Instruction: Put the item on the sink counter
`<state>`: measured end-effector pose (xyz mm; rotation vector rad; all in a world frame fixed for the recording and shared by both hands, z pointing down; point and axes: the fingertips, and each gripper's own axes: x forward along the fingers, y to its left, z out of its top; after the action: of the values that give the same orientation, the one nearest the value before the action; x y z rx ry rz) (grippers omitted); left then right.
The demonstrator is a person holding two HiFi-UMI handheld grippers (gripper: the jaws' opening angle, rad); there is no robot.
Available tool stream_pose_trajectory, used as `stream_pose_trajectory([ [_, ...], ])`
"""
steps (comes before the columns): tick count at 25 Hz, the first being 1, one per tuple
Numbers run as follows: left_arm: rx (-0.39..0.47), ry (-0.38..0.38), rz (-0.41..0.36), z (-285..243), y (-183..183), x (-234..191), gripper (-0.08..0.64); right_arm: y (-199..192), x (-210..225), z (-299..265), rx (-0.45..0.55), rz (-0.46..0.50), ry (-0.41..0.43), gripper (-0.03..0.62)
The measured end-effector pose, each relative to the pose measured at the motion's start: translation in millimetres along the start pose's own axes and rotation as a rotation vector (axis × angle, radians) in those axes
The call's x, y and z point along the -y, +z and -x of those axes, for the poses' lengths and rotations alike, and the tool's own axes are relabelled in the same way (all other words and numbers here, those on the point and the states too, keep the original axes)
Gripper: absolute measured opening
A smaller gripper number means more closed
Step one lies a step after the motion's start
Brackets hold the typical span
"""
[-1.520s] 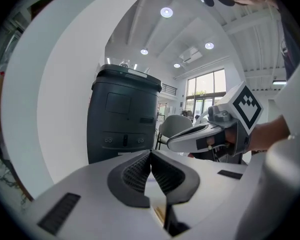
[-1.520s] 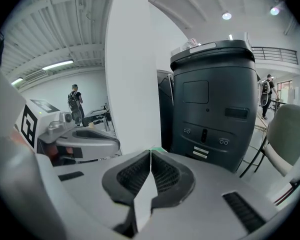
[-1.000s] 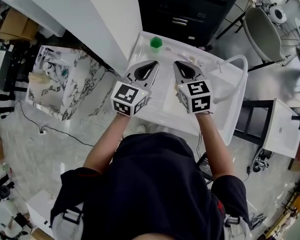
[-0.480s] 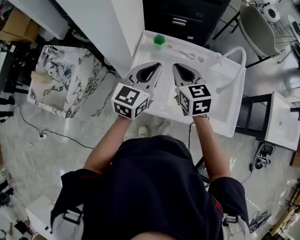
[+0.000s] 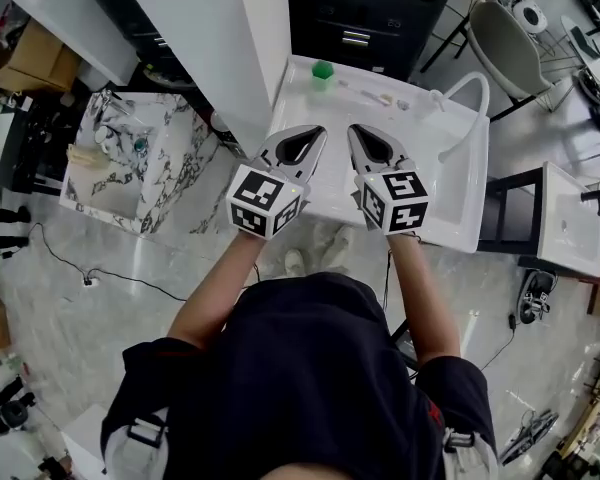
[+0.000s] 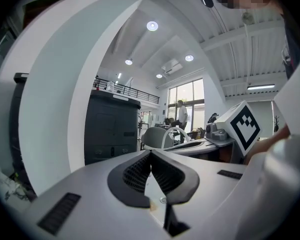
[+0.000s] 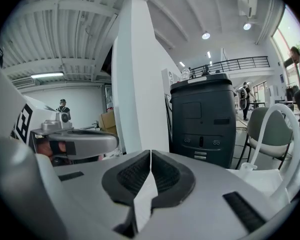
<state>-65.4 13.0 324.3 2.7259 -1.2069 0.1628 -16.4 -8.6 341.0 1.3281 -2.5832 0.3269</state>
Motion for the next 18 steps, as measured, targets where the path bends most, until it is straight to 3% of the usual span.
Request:
stream_pose_trajectory([
  [6, 0.021, -0.036, 0.029, 18.5, 0.3, 4.2, 0.014, 0.6, -12.9, 14.0, 0.030, -0.008, -0.049, 0.037],
  [18, 0.045, -0.075, 0.000, 19.4, 8.3, 21.9, 0.014, 8.2, -15.0, 38.5, 0.065, 0.004, -0.086, 0.035],
])
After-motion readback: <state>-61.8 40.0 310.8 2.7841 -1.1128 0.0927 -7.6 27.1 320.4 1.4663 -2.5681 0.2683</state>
